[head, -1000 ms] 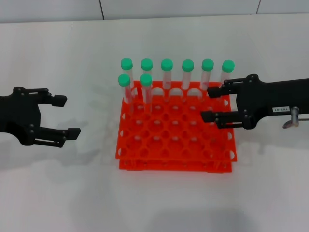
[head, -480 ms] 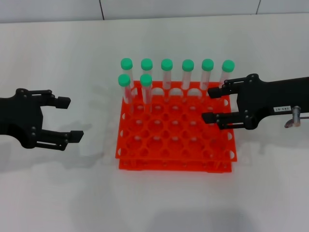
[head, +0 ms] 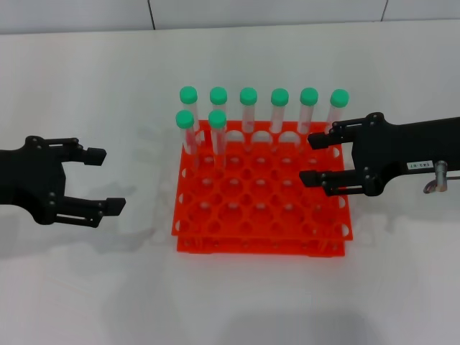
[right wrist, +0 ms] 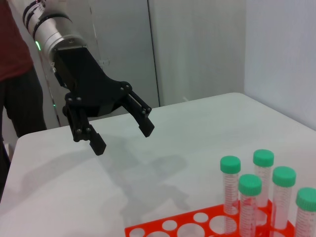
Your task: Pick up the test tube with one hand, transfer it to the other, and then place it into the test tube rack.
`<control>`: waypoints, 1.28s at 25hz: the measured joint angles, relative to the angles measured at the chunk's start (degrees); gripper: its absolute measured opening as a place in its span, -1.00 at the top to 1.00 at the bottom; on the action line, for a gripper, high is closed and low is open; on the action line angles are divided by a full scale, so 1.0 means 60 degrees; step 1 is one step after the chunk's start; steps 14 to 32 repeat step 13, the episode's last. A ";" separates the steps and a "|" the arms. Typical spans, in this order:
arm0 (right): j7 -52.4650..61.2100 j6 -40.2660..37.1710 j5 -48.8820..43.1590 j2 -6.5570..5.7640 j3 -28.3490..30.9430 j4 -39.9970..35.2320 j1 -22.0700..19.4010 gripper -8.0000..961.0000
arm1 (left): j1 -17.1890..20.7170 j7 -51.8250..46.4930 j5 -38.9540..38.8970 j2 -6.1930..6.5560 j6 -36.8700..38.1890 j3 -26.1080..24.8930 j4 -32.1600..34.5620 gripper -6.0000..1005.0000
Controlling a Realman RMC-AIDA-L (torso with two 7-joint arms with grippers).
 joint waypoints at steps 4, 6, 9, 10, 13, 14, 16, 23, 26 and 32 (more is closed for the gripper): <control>-0.0002 -0.0009 -0.0001 0.0012 0.0022 0.0000 -0.0019 -0.29 | 0.0015 0.0030 0.0029 -0.0017 -0.0012 0.0000 -0.0014 -0.74; -0.0003 -0.0010 -0.0001 0.0030 0.0028 0.0000 -0.0021 -0.29 | 0.0019 0.0038 0.0030 -0.0018 -0.0016 0.0000 -0.0015 -0.74; -0.0011 -0.0010 -0.0001 0.0045 0.0031 0.0000 -0.0023 -0.29 | 0.0019 0.0055 0.0034 -0.0022 -0.0036 0.0013 -0.0045 -0.74; -0.0018 0.0004 -0.0001 0.0066 0.0030 0.0009 -0.0012 -0.29 | 0.0019 0.0059 0.0036 -0.0023 -0.0038 0.0014 -0.0052 -0.74; -0.0018 0.0037 -0.0001 0.0073 0.0031 0.0027 0.0005 -0.29 | 0.0018 0.0089 0.0037 -0.0023 -0.0041 0.0014 -0.0061 -0.74; -0.0018 0.0037 -0.0001 0.0073 0.0031 0.0027 0.0005 -0.29 | 0.0018 0.0089 0.0037 -0.0023 -0.0041 0.0014 -0.0061 -0.74; -0.0018 0.0037 -0.0001 0.0073 0.0031 0.0027 0.0005 -0.29 | 0.0018 0.0089 0.0037 -0.0023 -0.0041 0.0014 -0.0061 -0.74; -0.0018 0.0037 -0.0001 0.0073 0.0031 0.0027 0.0005 -0.29 | 0.0018 0.0089 0.0037 -0.0023 -0.0041 0.0014 -0.0061 -0.74; -0.0018 0.0037 -0.0001 0.0073 0.0031 0.0027 0.0005 -0.29 | 0.0018 0.0089 0.0037 -0.0023 -0.0041 0.0014 -0.0061 -0.74; -0.0018 0.0037 -0.0001 0.0073 0.0031 0.0027 0.0005 -0.29 | 0.0018 0.0089 0.0037 -0.0023 -0.0041 0.0014 -0.0061 -0.74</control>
